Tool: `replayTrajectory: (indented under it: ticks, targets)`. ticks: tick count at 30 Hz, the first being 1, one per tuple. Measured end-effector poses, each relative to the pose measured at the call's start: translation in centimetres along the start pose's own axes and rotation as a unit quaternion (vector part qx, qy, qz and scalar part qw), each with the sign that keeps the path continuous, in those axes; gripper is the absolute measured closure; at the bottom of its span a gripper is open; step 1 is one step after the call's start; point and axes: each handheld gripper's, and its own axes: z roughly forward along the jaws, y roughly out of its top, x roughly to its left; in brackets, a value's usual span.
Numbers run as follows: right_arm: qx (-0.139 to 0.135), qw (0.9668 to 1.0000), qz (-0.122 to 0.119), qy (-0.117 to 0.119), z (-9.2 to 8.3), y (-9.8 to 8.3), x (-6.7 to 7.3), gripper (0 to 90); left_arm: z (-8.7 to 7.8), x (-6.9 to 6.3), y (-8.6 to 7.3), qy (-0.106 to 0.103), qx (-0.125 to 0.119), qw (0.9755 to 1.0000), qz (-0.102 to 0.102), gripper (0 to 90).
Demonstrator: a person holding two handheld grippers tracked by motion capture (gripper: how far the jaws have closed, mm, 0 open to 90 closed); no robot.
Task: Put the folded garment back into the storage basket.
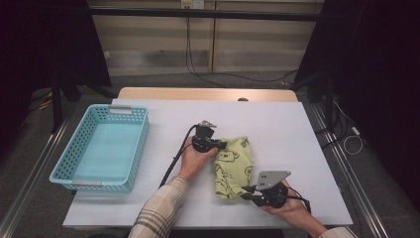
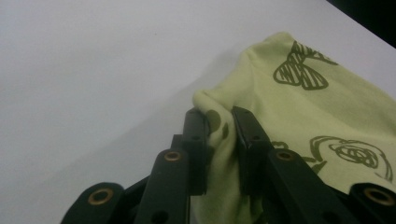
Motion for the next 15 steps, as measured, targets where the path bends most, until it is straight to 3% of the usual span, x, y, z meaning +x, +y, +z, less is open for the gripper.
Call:
replayTrajectory:
  ticks: [4,5,6,8,15]
  targets:
    - [-0.003,1.0,0.004,0.001,0.0,0.0,0.0,79.0,-0.1,-0.2,0.1,0.01,-0.006,0.9999,0.011,78.0]
    - [-0.004,1.0,0.004,0.002,0.0,0.1,0.0,79.1,-0.1,-0.3,0.1,0.011,-0.015,0.9998,0.001,78.1]
    - [-0.005,1.0,0.004,0.002,0.0,0.1,0.0,79.1,-0.2,-0.2,0.2,0.013,-0.015,0.9998,0.005,78.1]
    - [-0.009,0.9999,0.005,0.003,0.0,0.2,0.0,79.2,-0.4,-0.3,0.3,0.01,-0.022,0.9997,-0.003,78.2]
    - [-0.021,0.9997,0.006,0.011,0.0,0.4,0.1,79.4,-1.1,-0.5,0.7,0.009,-0.041,0.9991,0.01,78.3]
